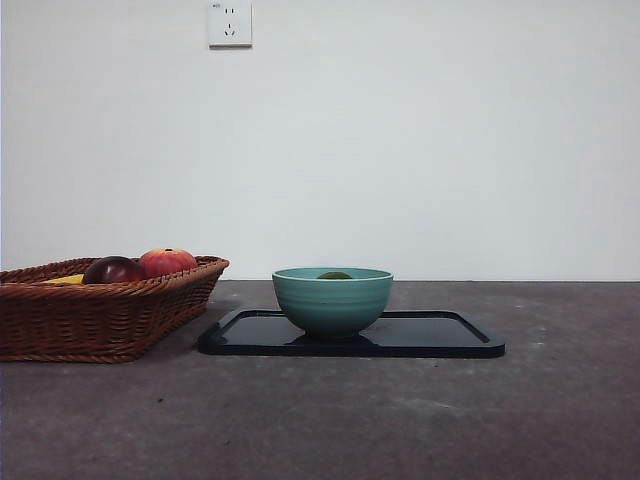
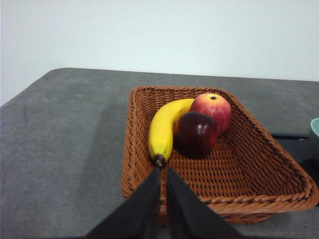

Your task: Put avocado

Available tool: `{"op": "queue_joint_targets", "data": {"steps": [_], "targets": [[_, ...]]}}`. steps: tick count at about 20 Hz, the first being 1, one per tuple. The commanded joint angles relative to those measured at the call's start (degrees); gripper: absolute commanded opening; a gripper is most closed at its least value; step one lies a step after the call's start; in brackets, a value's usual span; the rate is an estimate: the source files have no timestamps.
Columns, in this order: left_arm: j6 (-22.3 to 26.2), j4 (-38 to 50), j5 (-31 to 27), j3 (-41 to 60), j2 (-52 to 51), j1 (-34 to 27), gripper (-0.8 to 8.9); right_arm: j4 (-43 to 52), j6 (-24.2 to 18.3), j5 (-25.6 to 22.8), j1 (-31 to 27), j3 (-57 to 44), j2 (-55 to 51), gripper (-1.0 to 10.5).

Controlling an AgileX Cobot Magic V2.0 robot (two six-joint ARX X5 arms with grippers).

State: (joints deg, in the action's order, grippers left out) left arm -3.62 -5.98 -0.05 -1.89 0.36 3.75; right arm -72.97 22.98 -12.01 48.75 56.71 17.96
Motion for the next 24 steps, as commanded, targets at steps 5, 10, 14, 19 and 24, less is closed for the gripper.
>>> {"op": "queue_joint_targets", "data": {"steps": [5, 10, 14, 19, 24], "targets": [[0.92, -5.14, -0.46, 1.27, -0.20, -0.74, 0.18, 0.72, 0.37, -0.07, 0.63, 0.28, 0.15, 0.2], [1.64, -5.01, -0.44, 1.27, -0.20, -0.85, 0.18, 0.72, 0.37, -0.09, 0.63, 0.28, 0.15, 0.2], [1.64, -4.96, -0.44, 1.27, -0.20, -0.85, 0.18, 0.72, 0.37, -0.07, 0.63, 0.28, 0.15, 0.2], [1.62, -4.96, -0.42, 1.27, -0.17, -0.85, 0.18, 0.72, 0.37, -0.07, 0.63, 0.28, 0.15, 0.2], [1.64, -4.96, -0.42, 1.27, -0.17, -0.85, 0.18, 0.72, 0.37, -0.07, 0.63, 0.28, 0.15, 0.2]]}}
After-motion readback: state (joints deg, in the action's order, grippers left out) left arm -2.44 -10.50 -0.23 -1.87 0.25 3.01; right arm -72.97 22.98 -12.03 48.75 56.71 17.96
